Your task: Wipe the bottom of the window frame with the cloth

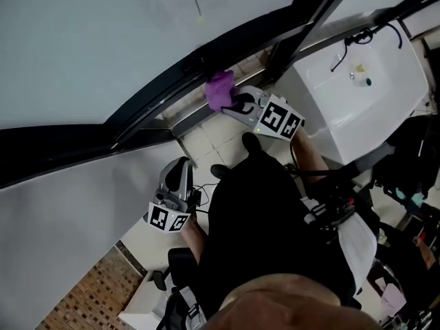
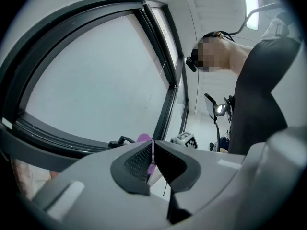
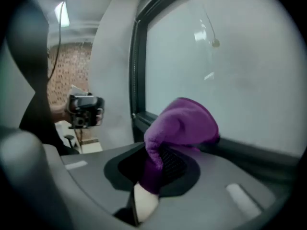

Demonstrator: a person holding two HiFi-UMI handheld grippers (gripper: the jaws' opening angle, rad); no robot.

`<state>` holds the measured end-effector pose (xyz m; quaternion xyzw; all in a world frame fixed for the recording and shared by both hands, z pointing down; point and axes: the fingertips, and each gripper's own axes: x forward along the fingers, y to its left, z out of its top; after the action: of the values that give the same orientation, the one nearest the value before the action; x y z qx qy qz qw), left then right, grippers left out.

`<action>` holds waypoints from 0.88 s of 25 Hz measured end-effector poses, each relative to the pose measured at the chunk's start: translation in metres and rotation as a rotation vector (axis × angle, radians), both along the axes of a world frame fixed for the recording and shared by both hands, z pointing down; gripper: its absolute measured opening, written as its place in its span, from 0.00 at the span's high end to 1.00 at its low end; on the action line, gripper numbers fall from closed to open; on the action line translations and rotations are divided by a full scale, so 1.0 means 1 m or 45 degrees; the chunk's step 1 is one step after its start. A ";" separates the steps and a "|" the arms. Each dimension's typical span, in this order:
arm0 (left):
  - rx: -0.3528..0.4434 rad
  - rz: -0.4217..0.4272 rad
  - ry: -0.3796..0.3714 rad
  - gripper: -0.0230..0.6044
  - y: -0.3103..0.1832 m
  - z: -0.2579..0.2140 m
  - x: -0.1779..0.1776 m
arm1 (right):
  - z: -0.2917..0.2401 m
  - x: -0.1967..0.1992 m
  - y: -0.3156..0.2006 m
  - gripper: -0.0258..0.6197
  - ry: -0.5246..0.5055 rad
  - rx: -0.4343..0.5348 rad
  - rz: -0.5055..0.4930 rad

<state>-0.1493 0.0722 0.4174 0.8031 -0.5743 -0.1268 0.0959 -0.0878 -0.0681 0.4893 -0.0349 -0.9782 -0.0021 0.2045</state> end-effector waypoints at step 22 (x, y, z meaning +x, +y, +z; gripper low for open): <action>-0.028 0.040 -0.021 0.96 -0.013 -0.004 0.019 | -0.003 -0.035 -0.088 0.86 -0.092 0.866 -0.179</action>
<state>-0.1299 0.0588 0.4137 0.8119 -0.5638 -0.1123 0.1021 -0.1226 -0.1562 0.4859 -0.0322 -0.9234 -0.3431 0.1690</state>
